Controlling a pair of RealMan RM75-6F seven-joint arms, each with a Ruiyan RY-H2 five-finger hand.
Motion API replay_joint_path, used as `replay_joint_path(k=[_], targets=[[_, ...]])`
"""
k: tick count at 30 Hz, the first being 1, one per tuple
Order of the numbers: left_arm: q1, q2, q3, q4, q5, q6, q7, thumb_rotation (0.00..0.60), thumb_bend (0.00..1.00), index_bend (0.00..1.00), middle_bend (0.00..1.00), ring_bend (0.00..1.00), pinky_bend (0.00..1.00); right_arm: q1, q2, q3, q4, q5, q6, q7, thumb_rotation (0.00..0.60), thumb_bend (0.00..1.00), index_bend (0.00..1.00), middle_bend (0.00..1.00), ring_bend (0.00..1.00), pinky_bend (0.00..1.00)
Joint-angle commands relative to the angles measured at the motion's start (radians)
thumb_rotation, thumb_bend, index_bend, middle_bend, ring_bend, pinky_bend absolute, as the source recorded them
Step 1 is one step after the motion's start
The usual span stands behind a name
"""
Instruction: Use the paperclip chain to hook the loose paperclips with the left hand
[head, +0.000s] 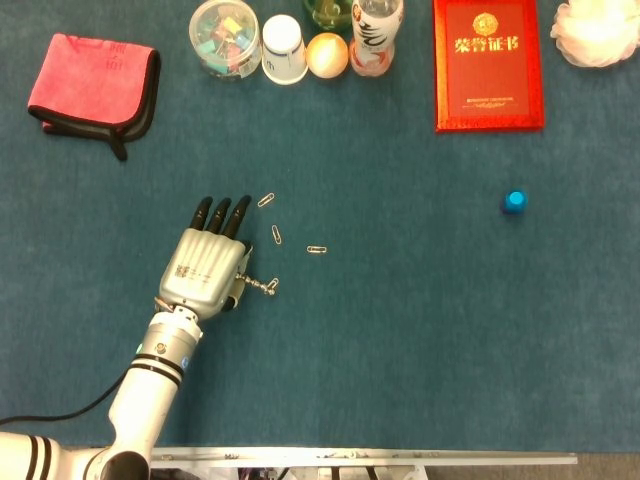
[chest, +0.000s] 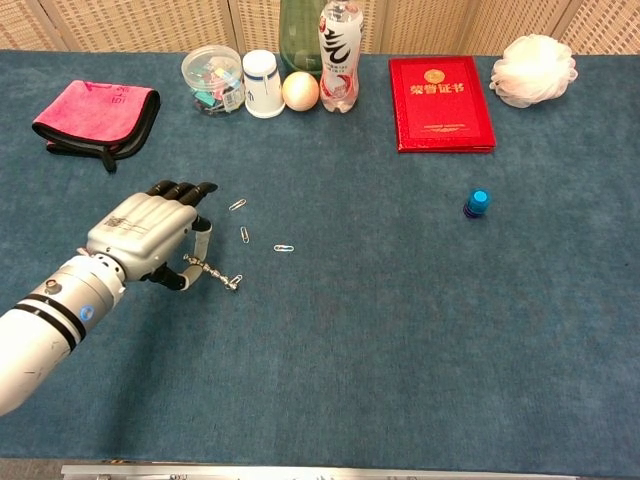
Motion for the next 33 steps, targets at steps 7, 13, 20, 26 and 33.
replay_joint_path(k=[7,13,20,26,33], targets=[[0.001,0.004,-0.009,-0.003,-0.002,0.001,0.007,0.6,0.42,0.56,0.0,0.0,0.0,0.0,0.0,0.0,0.001,0.0,0.0,0.002,0.6,0.87,0.39,0.41,0.37,0.55],[-0.014,0.016,-0.041,-0.017,-0.001,0.005,0.021,0.6,0.42,0.56,0.0,0.0,0.0,0.001,0.0,0.0,0.002,0.0,-0.003,0.004,0.6,0.87,0.39,0.41,0.37,0.55],[-0.049,0.019,-0.094,-0.013,-0.04,-0.008,0.05,0.6,0.42,0.56,0.0,0.0,0.0,0.0,0.0,0.001,0.003,0.001,-0.001,0.006,0.6,0.87,0.39,0.41,0.37,0.55],[-0.086,-0.001,-0.13,0.036,-0.11,-0.038,0.078,0.6,0.42,0.56,0.0,0.0,0.0,-0.001,0.001,0.001,0.004,0.002,-0.002,0.008,0.6,0.87,0.39,0.41,0.37,0.55],[-0.117,-0.024,-0.153,0.101,-0.165,-0.057,0.086,0.6,0.42,0.57,0.0,0.0,0.0,0.0,0.002,0.003,0.005,0.005,-0.004,0.012,0.6,0.87,0.39,0.41,0.37,0.55]])
